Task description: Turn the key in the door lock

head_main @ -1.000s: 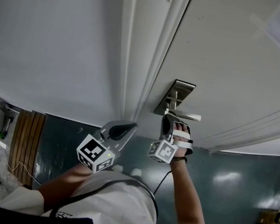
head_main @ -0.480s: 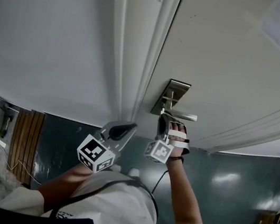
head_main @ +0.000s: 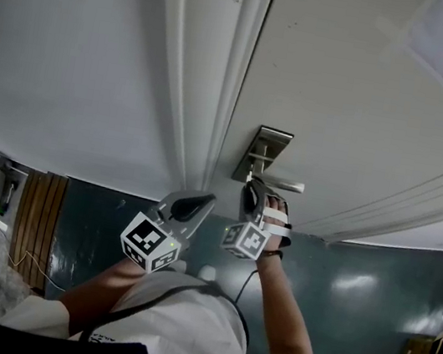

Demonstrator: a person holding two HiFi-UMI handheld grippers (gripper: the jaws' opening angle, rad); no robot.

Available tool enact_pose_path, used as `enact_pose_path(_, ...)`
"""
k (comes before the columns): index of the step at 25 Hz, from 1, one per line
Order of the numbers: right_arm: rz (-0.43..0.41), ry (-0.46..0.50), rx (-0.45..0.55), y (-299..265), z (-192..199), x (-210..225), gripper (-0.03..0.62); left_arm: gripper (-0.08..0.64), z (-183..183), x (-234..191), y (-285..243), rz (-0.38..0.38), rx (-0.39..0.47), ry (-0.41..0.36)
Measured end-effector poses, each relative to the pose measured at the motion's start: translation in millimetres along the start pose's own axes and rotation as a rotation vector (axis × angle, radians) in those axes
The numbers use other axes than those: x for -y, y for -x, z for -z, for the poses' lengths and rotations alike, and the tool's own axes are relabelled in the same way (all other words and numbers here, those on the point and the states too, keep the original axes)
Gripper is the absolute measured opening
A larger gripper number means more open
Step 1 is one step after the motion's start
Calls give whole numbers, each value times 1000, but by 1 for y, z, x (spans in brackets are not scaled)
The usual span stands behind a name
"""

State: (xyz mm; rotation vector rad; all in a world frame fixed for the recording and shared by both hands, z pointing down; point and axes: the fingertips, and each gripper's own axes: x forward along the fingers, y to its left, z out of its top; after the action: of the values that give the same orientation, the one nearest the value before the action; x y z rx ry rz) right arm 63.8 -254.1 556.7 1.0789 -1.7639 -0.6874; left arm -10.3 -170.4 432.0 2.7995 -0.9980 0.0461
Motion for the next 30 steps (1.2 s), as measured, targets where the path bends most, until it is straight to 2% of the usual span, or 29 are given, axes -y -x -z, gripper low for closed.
enact_pose_path(3, -2, -137, 53, 11, -6, 9, 126, 5, -2, 2, -4, 0, 2, 0)
enact_pose_path(7, -32, -406, 151, 29, -12, 21, 125, 5, -3, 5, -9, 0, 2, 0)
enact_pose_path(10, -44, -620, 241, 45, -18, 36, 68, 5, -5, 6, -13, -1, 1, -2)
enact_pose_path(13, -54, -767, 321, 64, -26, 51, 21, 5, -8, 7, -16, -2, 6, -4)
enact_pose_path(18, -50, -1014, 425, 92, -30, 73, 9, 5, -15, 9, -21, -5, 21, -12)
enact_pose_path(25, -21, -1141, 485, 120, -33, 92, 9, 5, -29, 12, -19, -16, 51, -18)
enact_pose_path(30, -5, -1150, 510, 137, -35, 96, 9, 5, -38, 16, -13, -24, 76, -18)
